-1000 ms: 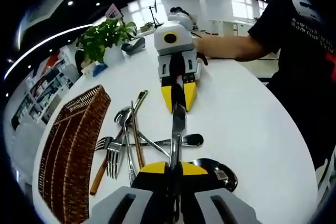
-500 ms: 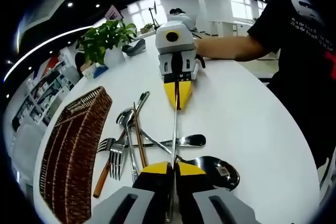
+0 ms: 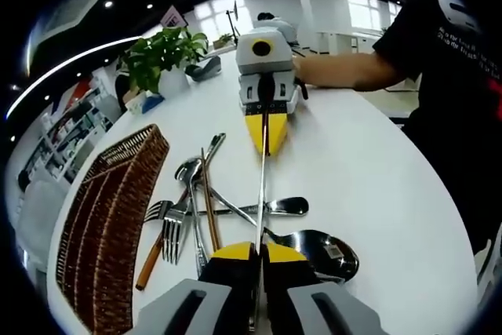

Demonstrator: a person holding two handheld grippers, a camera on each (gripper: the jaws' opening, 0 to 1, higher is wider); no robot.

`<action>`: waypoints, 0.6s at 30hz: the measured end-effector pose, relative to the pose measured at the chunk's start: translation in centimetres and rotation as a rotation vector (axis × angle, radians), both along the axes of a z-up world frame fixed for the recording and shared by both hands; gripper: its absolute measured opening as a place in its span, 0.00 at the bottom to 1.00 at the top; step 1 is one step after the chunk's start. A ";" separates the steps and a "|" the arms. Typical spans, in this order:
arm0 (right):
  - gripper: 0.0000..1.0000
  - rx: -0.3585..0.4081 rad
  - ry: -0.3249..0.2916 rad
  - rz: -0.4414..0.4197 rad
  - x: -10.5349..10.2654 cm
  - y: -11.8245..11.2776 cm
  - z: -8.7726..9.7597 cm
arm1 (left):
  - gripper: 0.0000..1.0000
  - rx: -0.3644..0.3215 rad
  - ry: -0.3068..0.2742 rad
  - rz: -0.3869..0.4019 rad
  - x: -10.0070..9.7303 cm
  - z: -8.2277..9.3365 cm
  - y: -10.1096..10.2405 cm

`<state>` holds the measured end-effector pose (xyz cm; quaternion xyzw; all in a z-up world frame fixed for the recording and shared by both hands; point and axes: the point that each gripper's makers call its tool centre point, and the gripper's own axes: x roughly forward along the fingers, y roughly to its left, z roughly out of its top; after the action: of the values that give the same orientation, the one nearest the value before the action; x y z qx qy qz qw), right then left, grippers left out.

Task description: Arrange the knives, forks, and spoons in their matching storage slots by inserting each utensil handle-first until every utensil is classified and aligned in the correct compartment

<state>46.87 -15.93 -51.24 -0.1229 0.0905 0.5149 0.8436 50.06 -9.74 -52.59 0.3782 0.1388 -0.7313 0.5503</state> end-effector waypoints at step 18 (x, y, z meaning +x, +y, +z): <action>0.00 0.048 -0.053 0.000 0.3 0.0 1.2 | 0.01 -0.007 -0.032 -0.022 0.5 0.6 0.0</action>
<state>47.13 -15.96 -50.01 -0.1165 0.0558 0.5136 0.8483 50.53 -9.70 -51.98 0.3896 0.1233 -0.7318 0.5454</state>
